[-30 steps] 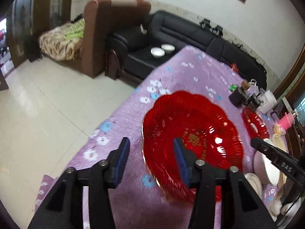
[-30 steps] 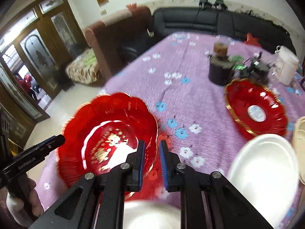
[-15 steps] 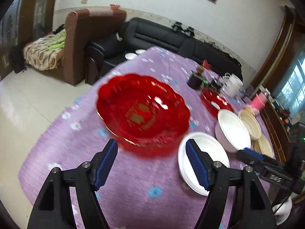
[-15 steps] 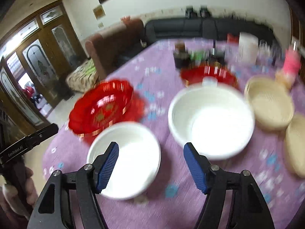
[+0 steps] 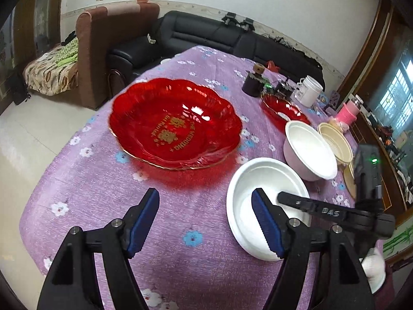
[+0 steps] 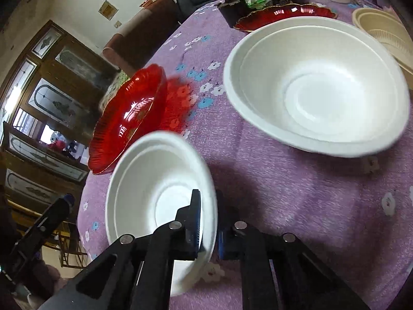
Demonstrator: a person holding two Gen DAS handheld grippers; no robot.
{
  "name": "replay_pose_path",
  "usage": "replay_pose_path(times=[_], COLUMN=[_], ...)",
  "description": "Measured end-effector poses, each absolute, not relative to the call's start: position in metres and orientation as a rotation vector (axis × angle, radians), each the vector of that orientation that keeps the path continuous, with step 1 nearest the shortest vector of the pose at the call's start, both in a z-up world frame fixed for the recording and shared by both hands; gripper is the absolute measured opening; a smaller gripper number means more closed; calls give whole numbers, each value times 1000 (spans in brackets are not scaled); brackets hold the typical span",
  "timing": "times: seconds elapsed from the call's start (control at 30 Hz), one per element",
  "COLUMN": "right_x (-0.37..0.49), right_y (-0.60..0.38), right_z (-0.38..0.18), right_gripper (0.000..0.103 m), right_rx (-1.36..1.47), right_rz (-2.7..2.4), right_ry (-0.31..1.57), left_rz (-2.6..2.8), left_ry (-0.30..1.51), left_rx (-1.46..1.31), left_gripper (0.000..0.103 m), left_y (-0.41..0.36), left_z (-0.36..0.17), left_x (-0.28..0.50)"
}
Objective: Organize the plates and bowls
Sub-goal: 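Grasp the white paper plate with the right tool while the left tool grasps a white bowl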
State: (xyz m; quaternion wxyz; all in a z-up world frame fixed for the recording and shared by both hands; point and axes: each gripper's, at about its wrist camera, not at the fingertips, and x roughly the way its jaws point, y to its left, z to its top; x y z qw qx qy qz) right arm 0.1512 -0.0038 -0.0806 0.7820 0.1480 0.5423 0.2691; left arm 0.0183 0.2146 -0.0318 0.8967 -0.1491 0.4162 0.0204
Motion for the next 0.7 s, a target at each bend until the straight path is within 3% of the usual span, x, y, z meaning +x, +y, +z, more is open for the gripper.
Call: replay_pose_path(times=[0.37,0.4,0.47,0.5,0.7], right_x=[134,133,129,127,123], right_y=[-44,-44,-44,-45,-51], right_z=[-68,-68,-68,-68,-70], right_gripper=[11,12,12,12,14], right_rx=[272,275,262,257,263], right_rz=[551,557,556,554,571], right_ry=[1176,1171,1158,1155,1137], left_rz=[-65,-66,-83,-92,-87], left_ry=[988,995,1015,1029,1029], left_rx=[-268,-267,-267,-260,-242], left_gripper=[73,68,39,17,12], left_y=[152,151,145,142,137], left_z=[-73,-75,-81,-83,-82], left_x=[49,51,56,58,54])
